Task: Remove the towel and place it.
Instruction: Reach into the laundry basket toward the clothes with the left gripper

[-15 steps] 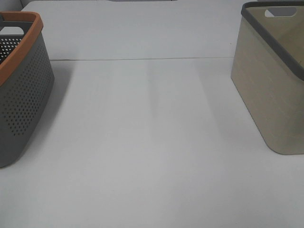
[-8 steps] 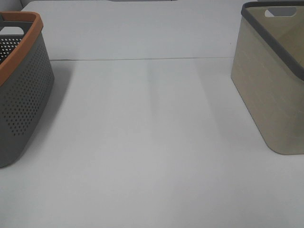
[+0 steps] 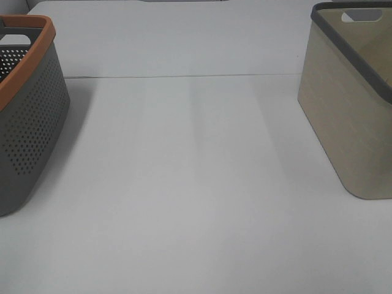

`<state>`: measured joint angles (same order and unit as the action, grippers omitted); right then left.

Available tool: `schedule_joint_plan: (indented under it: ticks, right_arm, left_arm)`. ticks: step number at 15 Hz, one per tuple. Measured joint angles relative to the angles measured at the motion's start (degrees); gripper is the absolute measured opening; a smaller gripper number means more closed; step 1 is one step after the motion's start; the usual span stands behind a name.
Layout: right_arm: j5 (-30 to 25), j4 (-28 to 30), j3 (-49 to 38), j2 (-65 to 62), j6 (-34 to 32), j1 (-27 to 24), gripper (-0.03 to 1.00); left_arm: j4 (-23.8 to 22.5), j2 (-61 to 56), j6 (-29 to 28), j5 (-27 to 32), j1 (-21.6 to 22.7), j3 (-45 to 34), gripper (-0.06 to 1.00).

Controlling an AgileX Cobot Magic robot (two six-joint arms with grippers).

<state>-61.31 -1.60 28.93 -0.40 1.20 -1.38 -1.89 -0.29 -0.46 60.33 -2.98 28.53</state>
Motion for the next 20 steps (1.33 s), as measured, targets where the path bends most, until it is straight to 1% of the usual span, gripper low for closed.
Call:
schedule_joint_plan:
  ticks: [3,4,5,6,7,8,9,11,12,13,14,15,16,18,19,20]
  right_arm:
    - [0.0,0.0,0.0,0.0,0.0,0.0,0.62]
    - [0.0,0.0,0.0,0.0,0.0,0.0,0.62]
    - [0.0,0.0,0.0,0.0,0.0,0.0,0.62]
    - [0.0,0.0,0.0,0.0,0.0,0.0,0.62]
    - [0.0,0.0,0.0,0.0,0.0,0.0,0.62]
    - [0.0,0.0,0.0,0.0,0.0,0.0,0.62]
    - [0.0,0.0,0.0,0.0,0.0,0.0,0.62]
    - [0.0,0.0,0.0,0.0,0.0,0.0,0.62]
    - [0.0,-0.17,0.0,0.0,0.0,0.0,0.62]
    - [0.0,-0.17,0.0,0.0,0.0,0.0,0.62]
    - [0.0,-1.09,0.0,0.0,0.0,0.0,0.62]
    - [0.0,-1.83,0.0,0.0,0.0,0.0,0.62]
    - [0.0,-2.12,0.0,0.0,0.0,0.0,0.62]
    - [0.0,-2.18,0.0,0.0,0.0,0.0,0.62]
    - [0.0,-2.18,0.0,0.0,0.0,0.0,0.62]
    - [0.0,-2.18,0.0,0.0,0.0,0.0,0.62]
  left_arm:
    - [0.86,0.0,1.38,-0.29,0.0,0.23,0.77]
    - [0.29,0.57,2.23,-2.29,0.0,1.09,0.77]
    - [-1.89,2.06,3.27,-6.82,0.0,2.23,0.77]
    - [-3.38,2.86,3.44,-9.34,0.0,2.58,0.77]
    - [-6.53,5.27,3.04,-13.35,0.0,3.04,0.77]
    - [-9.8,8.65,0.86,-16.44,0.0,3.15,0.77]
    - [-13.64,12.61,-3.21,-19.42,0.0,3.27,0.76]
    - [-20.8,22.52,-12.89,-23.26,0.0,4.87,0.73]
    - [-23.78,34.38,-20.34,-24.29,0.0,9.91,0.72]
    - [-23.78,34.38,-20.34,-24.29,0.0,9.91,0.72]
    - [-24.18,44.69,-23.72,-23.84,0.0,16.27,0.72]
    - [-24.18,49.62,-24.29,-22.46,0.0,19.77,0.72]
    - [-23.89,55.0,-24.41,-19.71,0.0,23.49,0.72]
    - [-23.49,64.63,-22.75,-13.06,0.0,30.19,0.72]
    - [-23.49,66.86,-22.23,-11.8,0.0,31.86,0.72]
    - [-23.26,70.53,-21.08,-9.22,0.0,34.72,0.72]
